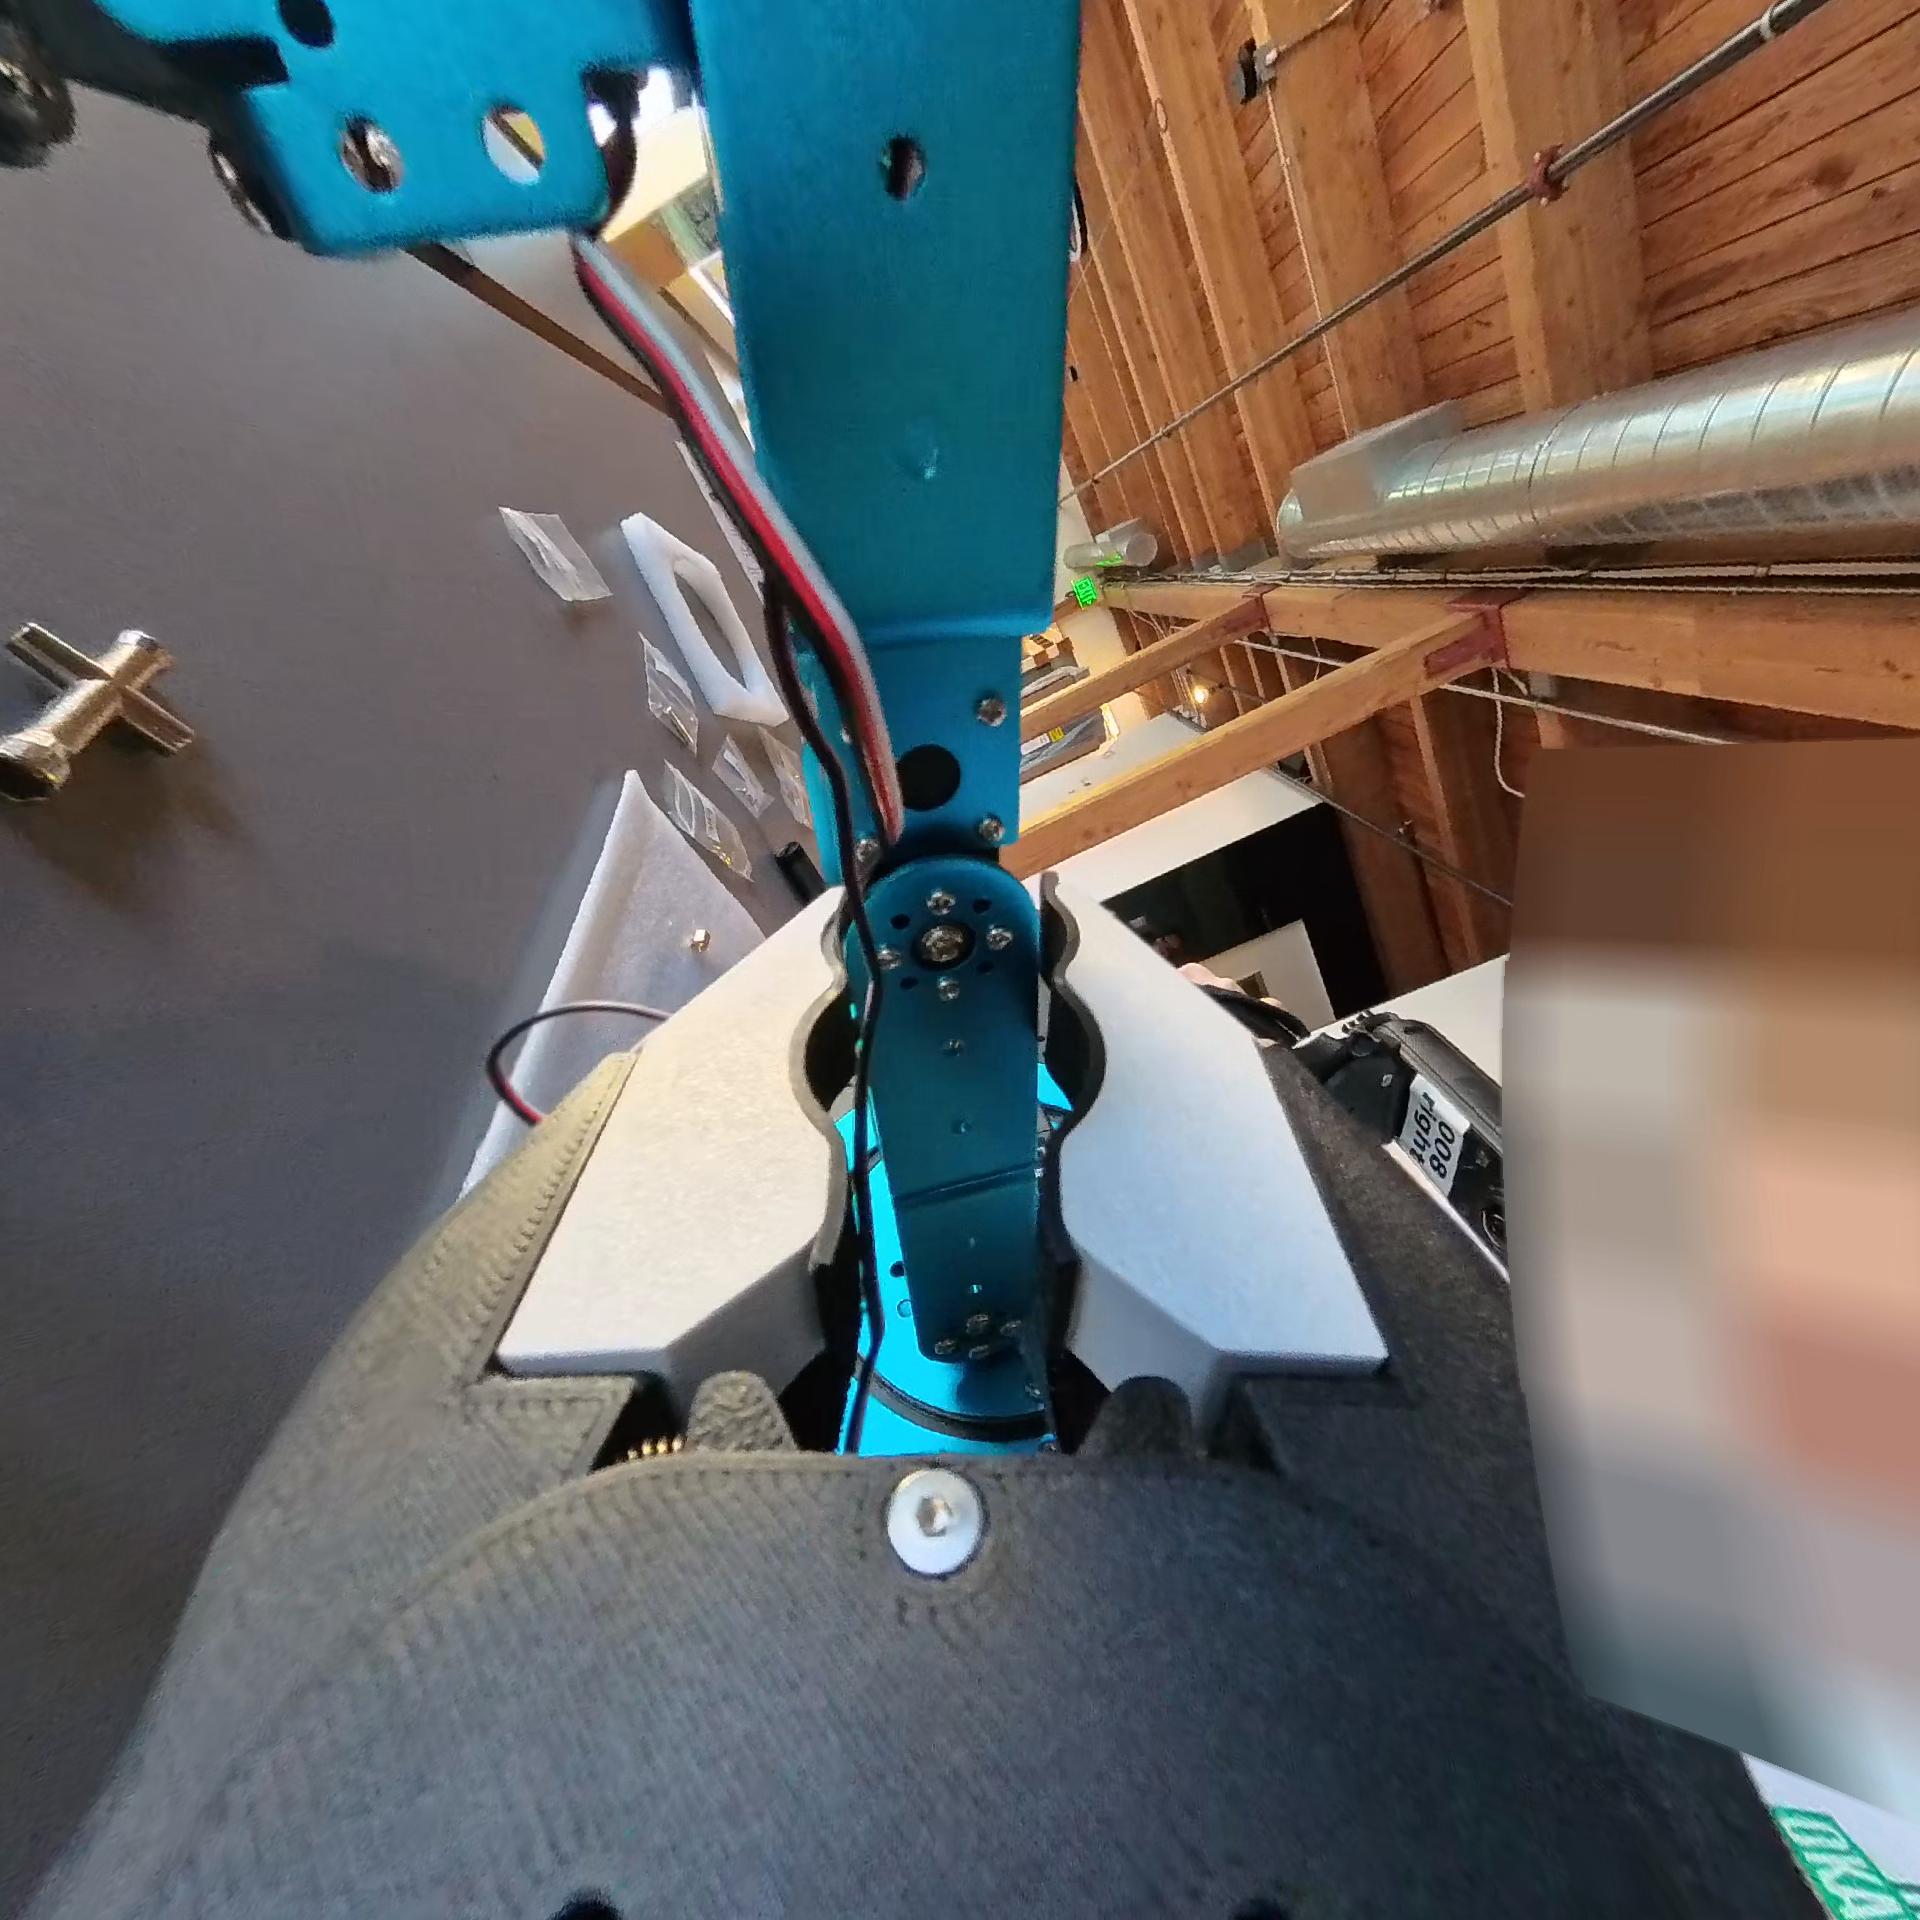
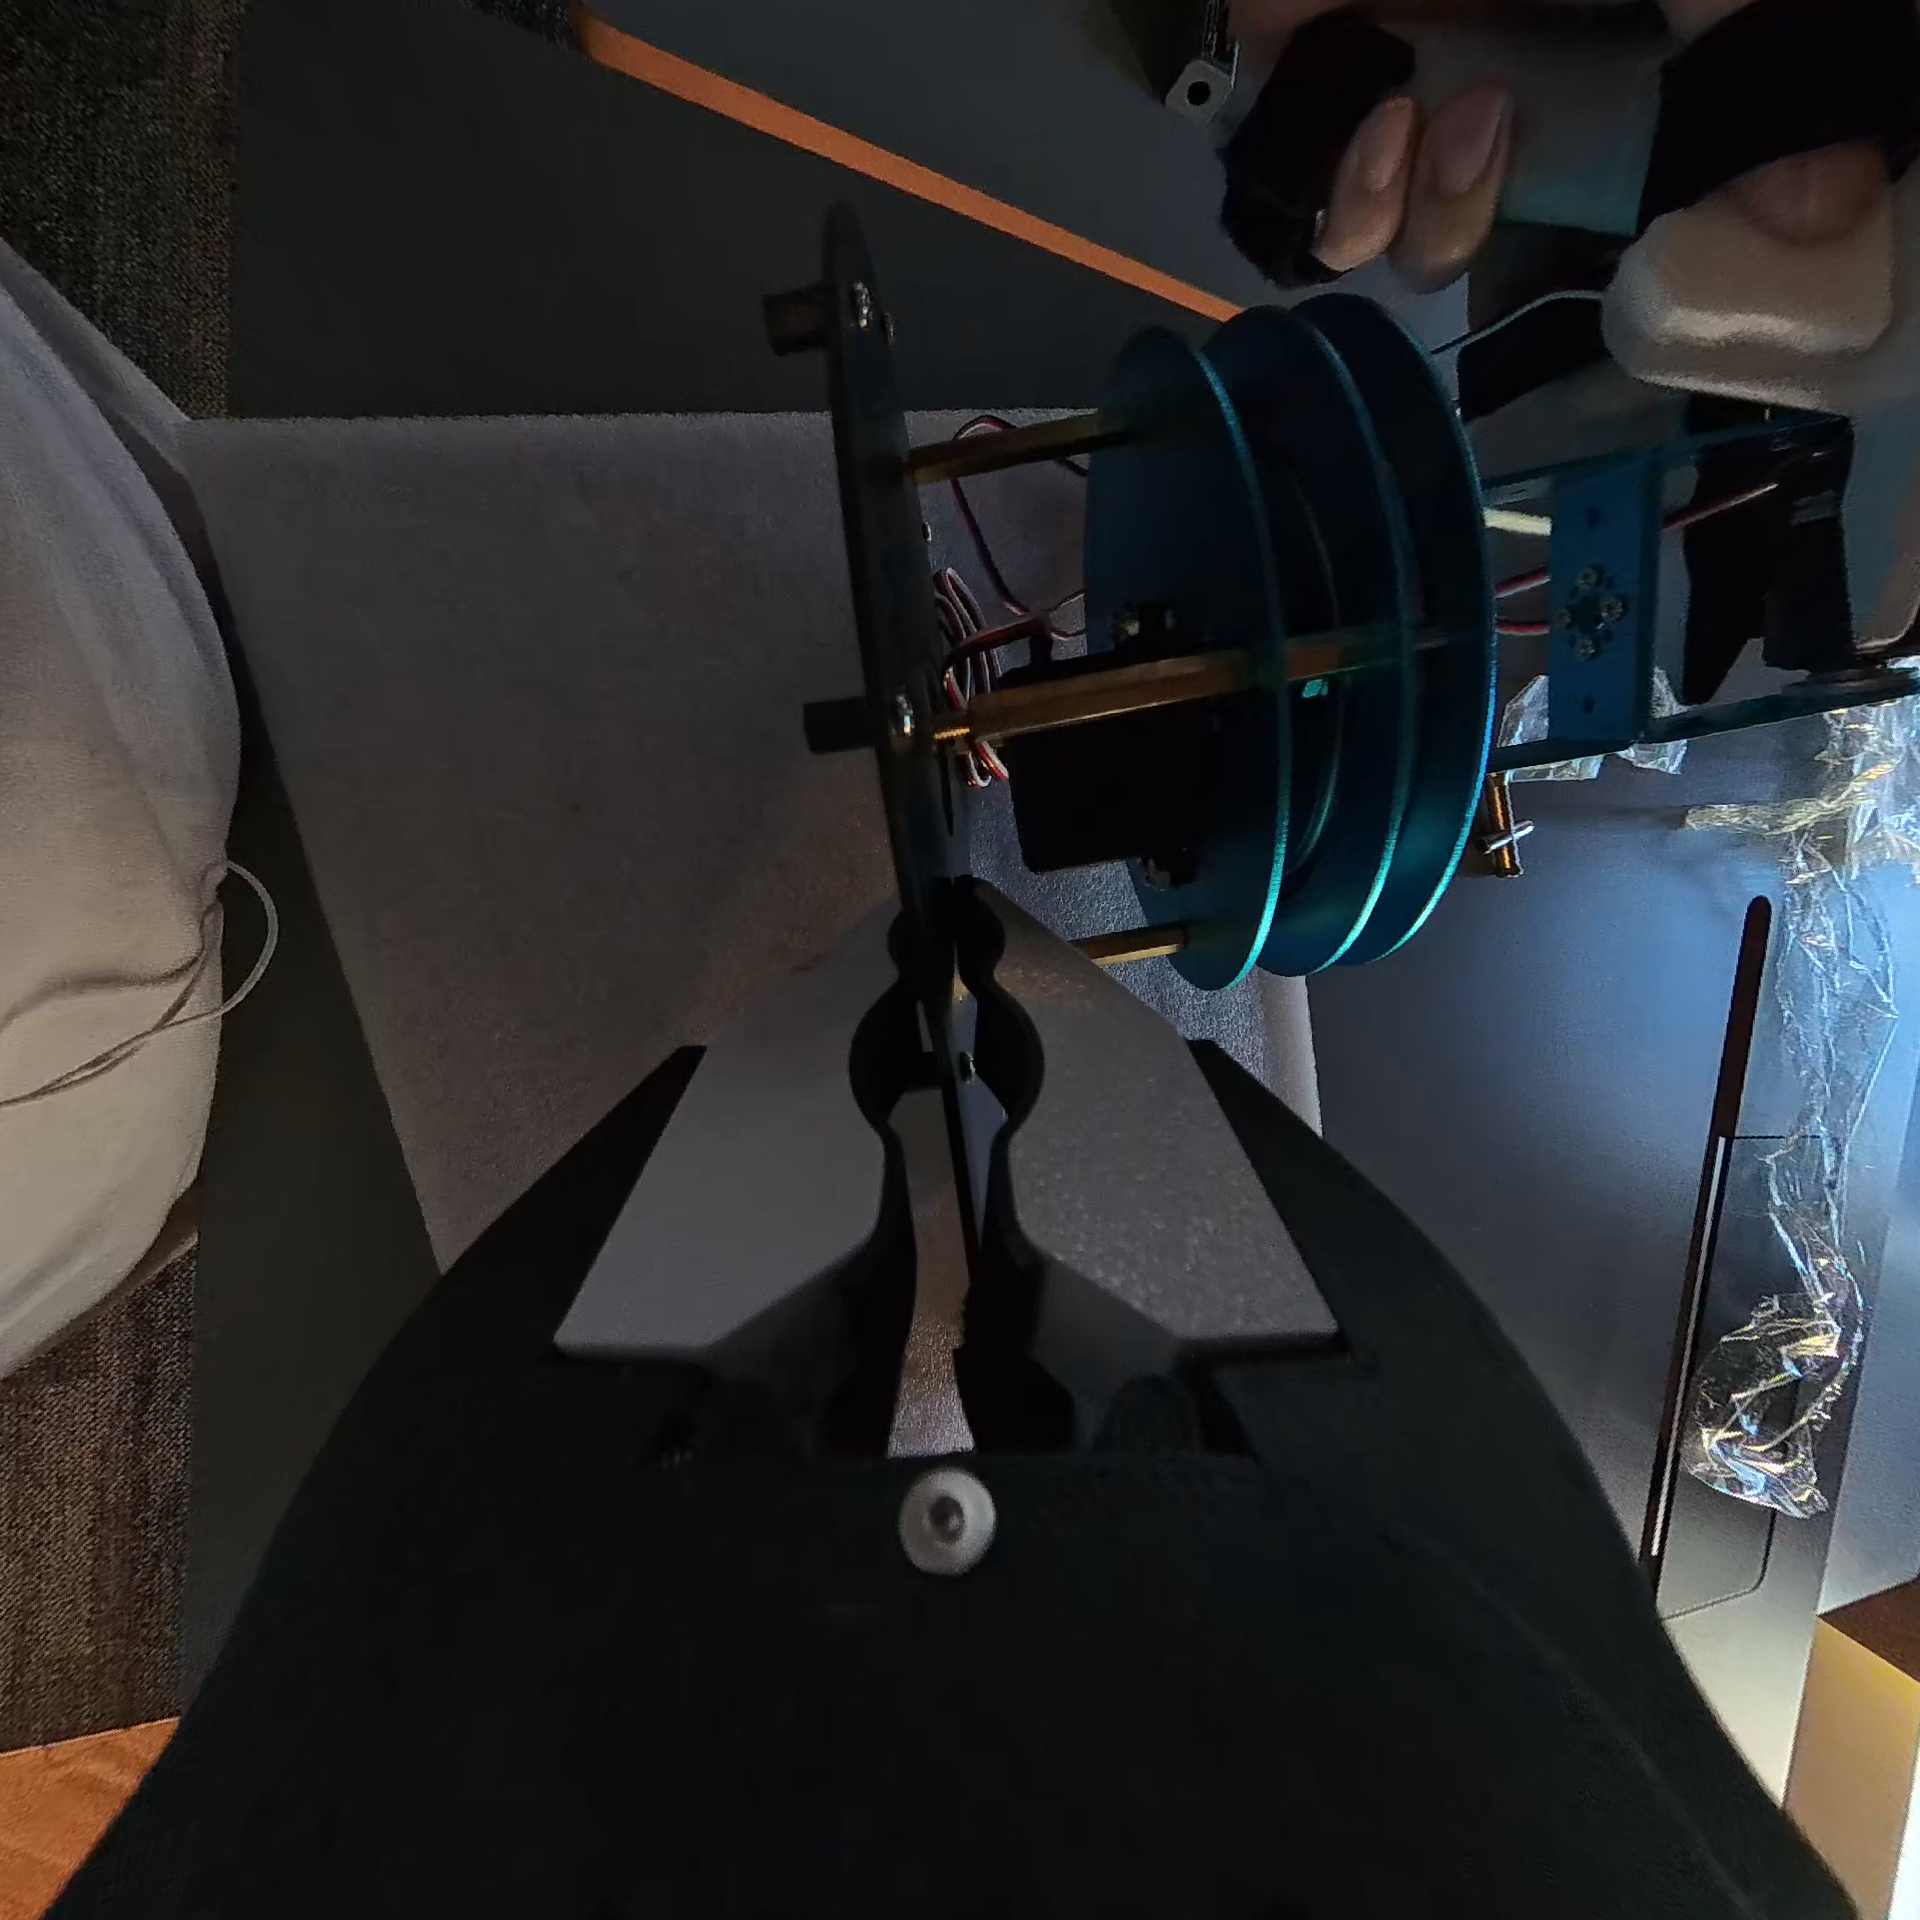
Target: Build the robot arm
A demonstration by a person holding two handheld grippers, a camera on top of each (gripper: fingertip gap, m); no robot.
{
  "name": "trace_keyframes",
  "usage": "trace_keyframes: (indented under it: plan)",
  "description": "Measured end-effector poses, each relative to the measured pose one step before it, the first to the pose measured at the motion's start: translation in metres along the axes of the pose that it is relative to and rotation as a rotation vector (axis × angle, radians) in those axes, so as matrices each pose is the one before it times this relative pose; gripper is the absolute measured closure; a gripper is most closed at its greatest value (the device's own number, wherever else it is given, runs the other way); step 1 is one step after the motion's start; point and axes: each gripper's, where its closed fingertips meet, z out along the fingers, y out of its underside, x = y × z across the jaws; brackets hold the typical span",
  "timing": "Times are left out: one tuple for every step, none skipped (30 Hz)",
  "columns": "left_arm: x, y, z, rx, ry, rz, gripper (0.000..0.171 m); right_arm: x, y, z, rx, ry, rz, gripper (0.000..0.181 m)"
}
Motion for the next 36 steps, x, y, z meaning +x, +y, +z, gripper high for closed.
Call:
trace_keyframes:
  plan:
    - [-0.00010, 0.00002, -0.00027, -0.00136, -0.0005, 0.0011, 0.141, 0.00001, -0.00015, 0.00000, 0.0006, 0.0013, -0.0001, 0.181]
    - [0.00017, 0.00014, -0.00022, -0.00205, 0.0007, -0.0004, 0.141, -0.00003, 0.00003, 0.00008, 0.0007, 0.0001, 0.0001, 0.181]
    - [0.00028, 0.00011, -0.00025, -0.00282, 0.0021, -0.0018, 0.141, 0.00005, 0.00000, -0.00007, 0.0005, -0.0002, 0.0006, 0.181]
    - [0.00009, -0.00009, -0.00046, -0.00145, 0.0016, -0.0012, 0.141, 0.00003, 0.00007, -0.00001, 0.0009, 0.0001, 0.0007, 0.181]
    - [-0.00014, -0.00051, -0.00074, 0.00187, 0.0006, -0.0006, 0.140, -0.00002, 0.00002, -0.00002, 0.0011, 0.0002, 0.0005, 0.181]
    - [-0.00013, -0.00051, -0.00071, 0.00251, 0.0010, 0.0006, 0.140, -0.00003, -0.00002, 0.00007, 0.0009, 0.0009, 0.0002, 0.181]
    - [-0.00032, -0.00029, -0.00075, 0.00249, 0.0015, 0.0012, 0.139, -0.00005, 0.00000, 0.00003, -0.0001, 0.0006, -0.0011, 0.181]
    - [-0.00038, -0.00041, -0.00099, 0.00588, 0.0023, 0.0004, 0.138, -0.00007, 0.00008, 0.00000, -0.0012, -0.0002, -0.0023, 0.181]
    - [-0.00004, -0.00059, -0.00105, 0.00870, 0.0052, 0.0001, 0.137, -0.00007, 0.00003, -0.00003, -0.0029, -0.0014, -0.0024, 0.181]
    - [0.00024, -0.00061, -0.00150, 0.01056, 0.0074, 0.0002, 0.136, 0.00007, 0.00002, -0.00004, -0.0039, -0.0021, -0.0024, 0.181]
    - [-0.00007, -0.00054, -0.00158, 0.01192, 0.0067, 0.0009, 0.135, 0.00006, 0.00012, -0.00003, -0.0040, -0.0012, -0.0022, 0.181]
    - [-0.00022, -0.00043, -0.00184, 0.01188, 0.0049, 0.0010, 0.135, -0.00011, 0.00001, 0.00005, -0.0026, -0.0008, -0.0023, 0.181]
    - [-0.00014, -0.00019, -0.00195, 0.01058, 0.0039, 0.0019, 0.134, -0.00004, 0.00006, 0.00000, -0.0012, 0.0001, -0.0022, 0.181]
    - [0.00013, 0.00030, -0.00198, 0.00725, 0.0026, 0.0050, 0.134, -0.00008, 0.00004, -0.00010, -0.0007, 0.0001, -0.0014, 0.181]
    - [0.00012, 0.00056, -0.00216, 0.00371, -0.0015, 0.0068, 0.133, -0.00009, 0.00008, 0.00002, 0.0001, 0.0000, -0.0007, 0.181]
    - [0.00010, 0.00034, -0.00269, 0.00404, -0.0058, 0.0115, 0.133, 0.00007, -0.00009, -0.00002, 0.0005, -0.0003, 0.0002, 0.181]
    - [0.00061, -0.00031, -0.00315, 0.00694, -0.0078, 0.0165, 0.131, -0.00006, 0.00000, 0.00004, 0.0002, -0.0010, 0.0003, 0.181]
    - [0.00184, -0.00071, -0.00372, 0.00936, -0.0047, 0.0180, 0.130, 0.00005, 0.00004, 0.00002, -0.0001, -0.0007, -0.0007, 0.181]
    - [0.00276, -0.00052, -0.00430, 0.00718, -0.0028, 0.0174, 0.128, 0.00009, 0.00000, -0.00007, -0.0001, -0.0004, -0.0002, 0.181]
    - [0.00236, 0.00022, -0.00536, 0.00170, -0.0092, 0.0174, 0.127, 0.00010, 0.00003, -0.00001, 0.0007, -0.0012, 0.0005, 0.181]
    - [0.00119, 0.00088, -0.00678, 0.00003, -0.0210, 0.0224, 0.126, 0.00012, 0.00010, -0.00011, 0.0002, -0.0017, 0.0011, 0.181]
    - [0.00071, 0.00107, -0.00812, 0.00183, -0.0306, 0.0314, 0.126, 0.00008, 0.00004, 0.00000, -0.0006, -0.0013, 0.0010, 0.181]
    - [0.00081, 0.00130, -0.00931, 0.00468, -0.0356, 0.0394, 0.125, 0.00001, 0.00007, -0.00002, -0.0017, -0.0007, -0.0010, 0.181]
    - [0.00218, 0.00126, -0.00995, 0.01005, -0.0335, 0.0486, 0.124, 0.00004, 0.00012, -0.00001, -0.0019, -0.0009, -0.0008, 0.181]
    - [0.00495, 0.00067, -0.00983, 0.01757, -0.0223, 0.0593, 0.123, -0.00006, 0.00004, -0.00005, -0.0008, -0.0020, 0.0002, 0.181]
    - [0.00629, 0.00074, -0.00932, 0.02062, -0.0150, 0.0574, 0.123, 0.00008, 0.00001, -0.00004, 0.0000, -0.0008, 0.0003, 0.181]
    - [0.00589, 0.00122, -0.00837, 0.01744, -0.0114, 0.0434, 0.123, 0.00003, -0.00001, 0.00000, 0.0007, 0.0002, -0.0003, 0.181]
    - [0.00694, 0.00211, -0.00674, 0.01181, 0.0014, 0.0287, 0.123, -0.00009, 0.00003, -0.00007, 0.0014, 0.0002, -0.0003, 0.181]
    - [0.01013, 0.00236, -0.00497, 0.01101, 0.0224, 0.0185, 0.124, -0.00006, -0.00001, -0.00001, 0.0019, -0.0004, -0.0007, 0.181]
    - [0.01325, 0.00240, -0.00307, 0.01398, 0.0372, 0.0195, 0.124, 0.00005, -0.00008, 0.00004, 0.0015, -0.0017, 0.0002, 0.181]
    - [0.01441, 0.00363, -0.00123, 0.00758, 0.0343, 0.0330, 0.126, 0.00009, 0.00007, 0.00001, 0.0000, -0.0019, 0.0006, 0.181]
    - [0.01397, 0.00482, 0.00010, -0.00216, 0.0185, 0.0539, 0.126, 0.00022, -0.00003, -0.00001, -0.0009, -0.0010, -0.0016, 0.181]
    - [0.01398, 0.00536, 0.00112, -0.00825, 0.0048, 0.0726, 0.128, 0.00001, 0.00001, -0.00007, -0.0008, -0.0020, -0.0021, 0.181]
    - [0.01445, 0.00514, 0.00225, -0.01404, -0.0015, 0.0784, 0.131, 0.00009, 0.00003, 0.00002, 0.0003, -0.0025, -0.0004, 0.181]
    - [0.01605, 0.00377, 0.00338, -0.01498, 0.0039, 0.0735, 0.134, 0.00007, -0.00008, -0.00006, 0.0000, -0.0022, -0.0002, 0.181]
    - [0.01620, 0.00266, 0.00463, -0.01729, 0.0071, 0.0641, 0.138, 0.00006, 0.00012, -0.00003, -0.0007, -0.0013, -0.0020, 0.181]
